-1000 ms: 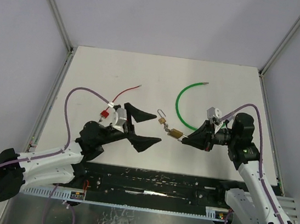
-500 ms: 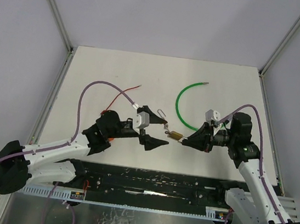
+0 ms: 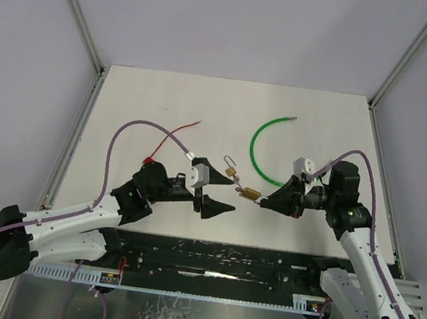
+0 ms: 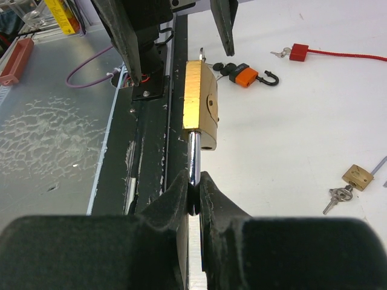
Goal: Lock with the key
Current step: Lock the lock.
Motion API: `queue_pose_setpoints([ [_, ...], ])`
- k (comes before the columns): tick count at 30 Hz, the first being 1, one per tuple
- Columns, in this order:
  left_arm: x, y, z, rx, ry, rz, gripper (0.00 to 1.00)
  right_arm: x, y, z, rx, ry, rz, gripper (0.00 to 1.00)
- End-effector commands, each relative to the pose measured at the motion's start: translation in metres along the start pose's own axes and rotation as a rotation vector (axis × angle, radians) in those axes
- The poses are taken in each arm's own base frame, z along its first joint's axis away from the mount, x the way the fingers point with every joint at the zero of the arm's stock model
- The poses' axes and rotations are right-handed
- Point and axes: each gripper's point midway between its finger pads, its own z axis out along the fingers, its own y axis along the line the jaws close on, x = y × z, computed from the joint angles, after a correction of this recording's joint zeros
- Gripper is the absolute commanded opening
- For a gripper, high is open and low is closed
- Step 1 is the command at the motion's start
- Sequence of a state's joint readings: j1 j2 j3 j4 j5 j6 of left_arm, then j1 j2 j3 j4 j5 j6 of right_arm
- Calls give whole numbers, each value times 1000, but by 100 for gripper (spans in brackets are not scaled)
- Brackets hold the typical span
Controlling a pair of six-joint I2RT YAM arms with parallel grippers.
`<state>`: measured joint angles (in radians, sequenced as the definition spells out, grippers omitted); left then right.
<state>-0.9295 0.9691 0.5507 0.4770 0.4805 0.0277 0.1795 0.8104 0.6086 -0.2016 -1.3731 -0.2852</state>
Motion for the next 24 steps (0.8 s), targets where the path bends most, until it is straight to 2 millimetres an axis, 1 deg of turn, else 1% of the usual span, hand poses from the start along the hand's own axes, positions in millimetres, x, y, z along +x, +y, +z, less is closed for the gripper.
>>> queue_pose_setpoints([
  [1, -17, -1, 3, 5, -94, 4, 66, -25, 4, -3, -25, -31, -113, 0],
  [5, -21, 0, 6, 7, -128, 21, 66, -26, 7, -2, -43, -35, -116, 0],
  [7, -28, 3, 4, -12, -157, 40, 67, -27, 9, -1, -64, -38, -114, 0],
  [10, -39, 5, -2, -46, -230, 54, 69, -25, 6, 0, -65, -32, -105, 0],
  [11, -40, 5, -5, -53, -251, 58, 69, -22, 6, 0, -60, -27, -99, 0],
  [12, -40, 4, -8, -56, -266, 62, 70, -21, 5, 0, -56, -23, -105, 0],
  [15, -33, 10, -14, -104, -282, 38, 81, -19, 3, -1, -36, -14, -120, 0],
  [17, -29, 12, -16, -121, -284, 27, 85, -17, 1, -1, -27, -5, -128, 0],
  [19, -28, 10, -14, -100, -284, 31, 87, -16, -1, -1, -24, -2, -125, 0],
  [22, -26, 10, -5, -70, -240, 42, 86, -14, -4, -1, -21, 2, -116, 0],
  [24, -22, 12, 3, -54, -194, 48, 84, -15, -4, -1, -28, -1, -111, 0],
])
